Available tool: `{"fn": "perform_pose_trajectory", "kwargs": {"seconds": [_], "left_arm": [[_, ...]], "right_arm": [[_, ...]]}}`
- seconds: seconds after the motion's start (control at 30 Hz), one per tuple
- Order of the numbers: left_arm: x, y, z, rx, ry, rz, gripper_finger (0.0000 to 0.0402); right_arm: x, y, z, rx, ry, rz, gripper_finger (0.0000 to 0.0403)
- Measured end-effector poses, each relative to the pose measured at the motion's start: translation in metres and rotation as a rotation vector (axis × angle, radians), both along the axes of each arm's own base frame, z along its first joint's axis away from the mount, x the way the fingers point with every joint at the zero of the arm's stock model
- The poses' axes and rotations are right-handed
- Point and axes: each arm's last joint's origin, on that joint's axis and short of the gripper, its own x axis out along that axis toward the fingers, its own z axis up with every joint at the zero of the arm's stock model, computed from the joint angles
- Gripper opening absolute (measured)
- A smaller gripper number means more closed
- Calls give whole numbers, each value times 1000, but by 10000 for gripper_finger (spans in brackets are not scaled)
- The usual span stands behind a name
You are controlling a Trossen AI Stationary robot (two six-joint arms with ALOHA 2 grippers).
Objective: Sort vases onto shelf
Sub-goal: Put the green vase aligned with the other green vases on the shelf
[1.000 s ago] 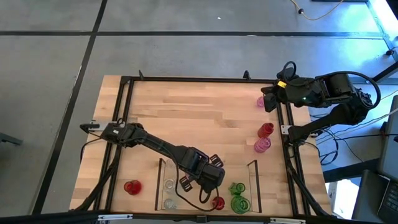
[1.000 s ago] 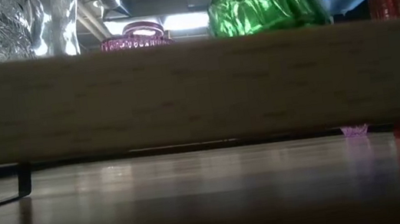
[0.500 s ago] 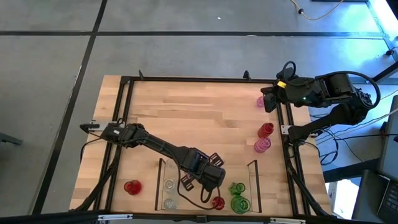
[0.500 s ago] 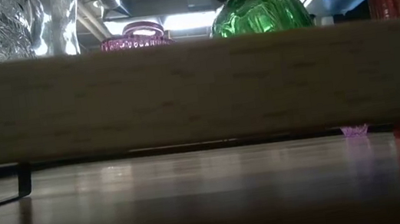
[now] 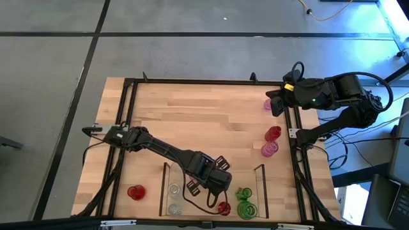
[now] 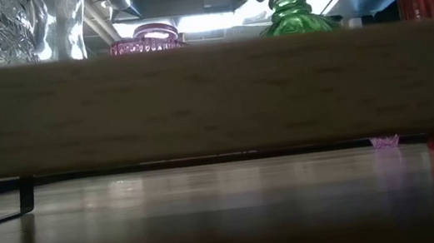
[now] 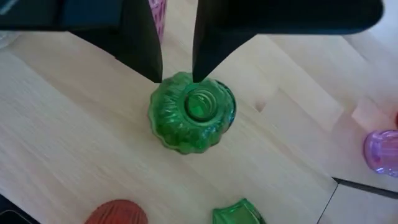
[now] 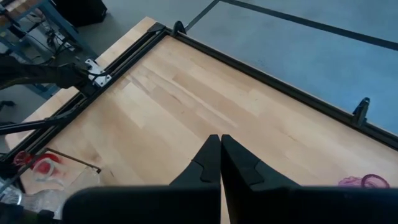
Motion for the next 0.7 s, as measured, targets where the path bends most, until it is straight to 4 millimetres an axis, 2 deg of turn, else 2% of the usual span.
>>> {"fn": "perform_pose_trajectory", "kwargs": {"seconds": [0.23,0.33,0.43,0.53,0.7], "left_arm": [[-3,4,6,17,3,95,85],[-9,8,22,-18,-14,163,85],[-21,17,51,-89,-69,255,85],[-36,32,92,-211,-170,367,85],[-67,61,169,-498,-436,536,85]], "right_arm": [[1,2,1,22,-8,32,0],[0,11,1,18,-6,90,0],[-1,22,1,12,-6,156,0],[4,36,-2,31,8,239,0],[35,70,-22,46,35,361,0]]}}
